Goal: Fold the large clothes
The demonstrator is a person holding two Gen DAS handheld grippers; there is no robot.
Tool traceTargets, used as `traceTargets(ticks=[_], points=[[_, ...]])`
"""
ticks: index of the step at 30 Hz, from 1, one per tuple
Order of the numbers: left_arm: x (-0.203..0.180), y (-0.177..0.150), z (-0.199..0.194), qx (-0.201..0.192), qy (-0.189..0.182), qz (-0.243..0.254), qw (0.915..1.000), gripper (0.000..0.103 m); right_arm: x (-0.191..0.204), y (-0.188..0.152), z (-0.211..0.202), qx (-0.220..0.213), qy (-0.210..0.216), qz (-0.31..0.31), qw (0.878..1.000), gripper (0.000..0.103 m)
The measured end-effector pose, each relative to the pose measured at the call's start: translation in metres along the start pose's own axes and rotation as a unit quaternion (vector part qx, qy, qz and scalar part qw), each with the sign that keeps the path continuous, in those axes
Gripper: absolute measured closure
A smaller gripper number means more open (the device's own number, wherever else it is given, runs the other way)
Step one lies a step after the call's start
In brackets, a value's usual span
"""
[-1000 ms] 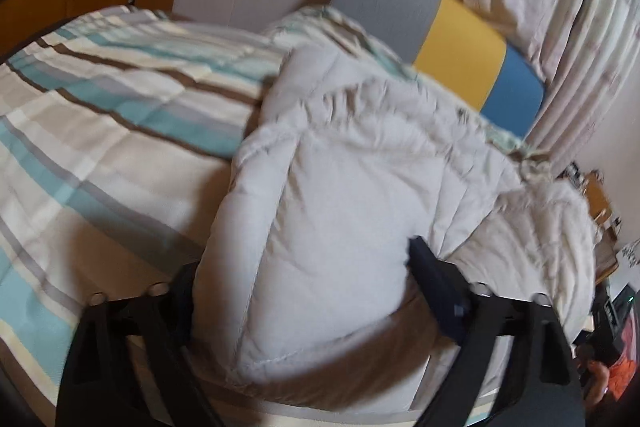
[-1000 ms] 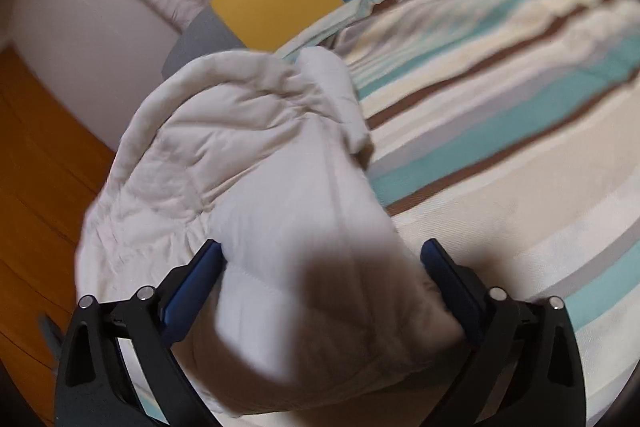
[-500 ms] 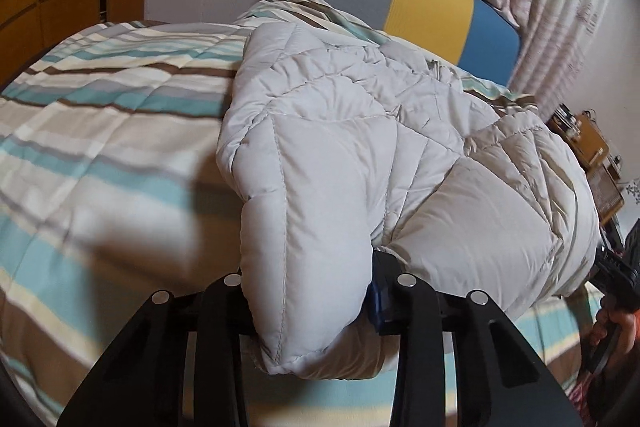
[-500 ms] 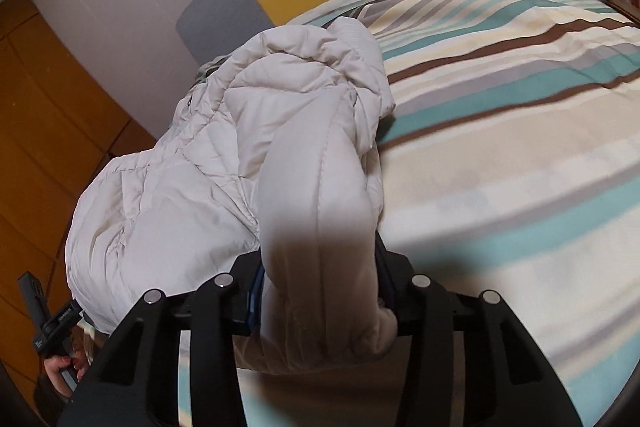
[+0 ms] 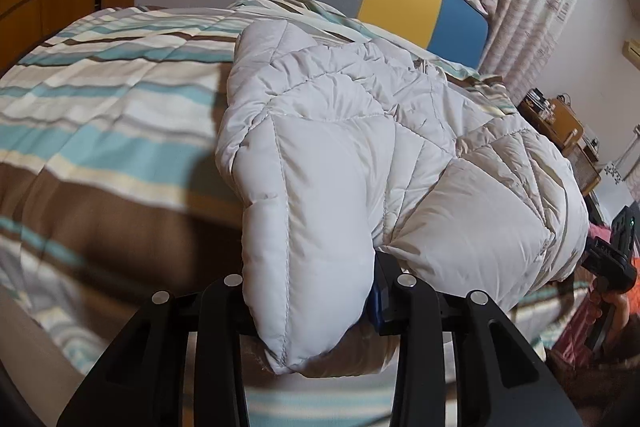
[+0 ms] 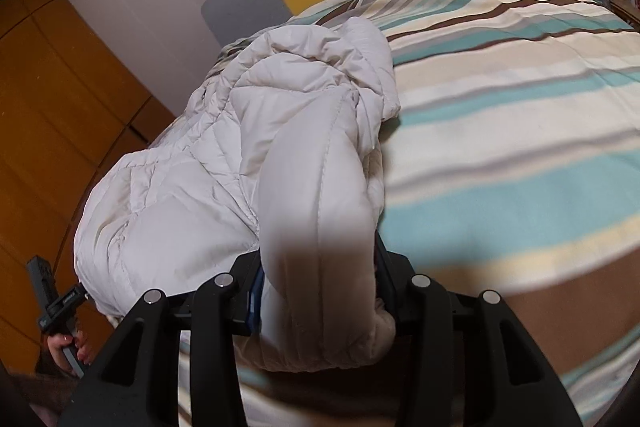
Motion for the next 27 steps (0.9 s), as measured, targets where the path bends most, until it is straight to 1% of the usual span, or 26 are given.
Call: traceTargets(ticks=[1, 2, 3, 5, 7, 8, 9, 11, 12, 14, 15, 16, 17, 18, 19, 20, 21, 23, 27], points=[[-0.002, -0.003, -0.003, 0.003, 0.000, 0.002, 1.0000, 0.068, -0.002, -0.004, -0.004, 0.005, 0.002, -0.004, 1.000, 0.057], [-0.003, -0.005, -0.005, 0.005, -0.002, 0.003, 1.0000, 0.067, -0.003, -0.006, -0.007, 0.008, 0.003, -0.006, 1.000, 0.050], [-0.004, -0.007, -0.008, 0.006, -0.002, 0.003, 1.0000, 0.062, -0.006, -0.008, -0.011, 0.010, 0.001, -0.012, 1.000, 0.047], [-0.003, -0.002, -0.015, -0.003, -0.005, -0.001, 1.0000, 0.054, -0.011, -0.001, -0.016, -0.004, -0.016, -0.018, 1.000, 0.035], [-0.002, 0.002, -0.023, -0.021, -0.014, -0.001, 0.9997, 0.047, -0.014, 0.010, -0.022, -0.024, -0.020, -0.018, 0.999, 0.033], [-0.002, 0.009, -0.025, -0.030, -0.023, -0.001, 0.9993, 0.040, -0.014, 0.016, -0.023, -0.031, -0.021, -0.016, 0.999, 0.032], [-0.003, 0.014, -0.024, -0.031, -0.030, -0.001, 0.9990, 0.036, -0.014, 0.019, -0.023, -0.034, -0.019, -0.014, 0.999, 0.032], [-0.006, 0.022, -0.019, -0.033, -0.037, 0.005, 0.9987, 0.036, -0.009, 0.030, -0.017, -0.038, -0.007, -0.014, 0.999, 0.032], [-0.009, 0.027, -0.014, -0.033, -0.038, 0.008, 0.9987, 0.036, -0.006, 0.029, -0.017, -0.039, -0.004, -0.016, 0.999, 0.032], [-0.010, 0.030, 0.001, -0.016, -0.049, 0.006, 0.9987, 0.036, 0.003, 0.036, -0.006, -0.036, -0.004, -0.025, 0.999, 0.032], [-0.008, 0.030, 0.009, -0.006, -0.048, -0.001, 0.9988, 0.036, 0.007, 0.038, -0.002, -0.031, -0.003, -0.027, 0.999, 0.032], [-0.008, 0.028, 0.014, 0.001, -0.052, -0.007, 0.9986, 0.039, 0.013, 0.040, 0.009, -0.019, -0.004, -0.030, 0.999, 0.039], [-0.008, 0.026, 0.016, 0.005, -0.059, -0.011, 0.9982, 0.058, 0.018, 0.040, 0.015, -0.013, -0.012, -0.035, 0.999, 0.048], [-0.010, 0.026, 0.017, 0.007, -0.058, -0.011, 0.9982, 0.067, 0.025, 0.039, 0.017, -0.013, -0.017, -0.046, 0.999, 0.053], [-0.012, 0.026, 0.016, 0.004, -0.052, -0.006, 0.9986, 0.070, 0.030, 0.040, 0.017, -0.015, -0.018, -0.057, 0.998, 0.061], [-0.016, 0.026, 0.013, -0.001, -0.048, 0.001, 0.9989, 0.076, 0.036, 0.041, 0.015, -0.021, -0.022, -0.072, 0.997, 0.066], [-0.021, 0.028, 0.006, -0.009, -0.041, 0.015, 0.9990, 0.079, 0.041, 0.041, 0.012, -0.028, -0.027, -0.085, 0.996, 0.068], [-0.027, 0.031, -0.006, -0.025, -0.029, 0.036, 0.9986, 0.082, 0.046, 0.042, 0.003, -0.039, -0.029, -0.099, 0.994, 0.073], [-0.033, 0.048, -0.030, -0.070, -0.017, 0.051, 0.9961, 0.083, 0.052, 0.054, -0.017, -0.065, -0.026, -0.113, 0.991, 0.077]])
Point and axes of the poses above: each gripper's, at about its wrist camera, not at the fingertips, and z roughly the way its jaws point, x to its left, y to its top, the point moved 5 cm from there along z, roughly the way its jaws point, and after that the axes turned 9 degrees about -y, right-handed, at the moved point
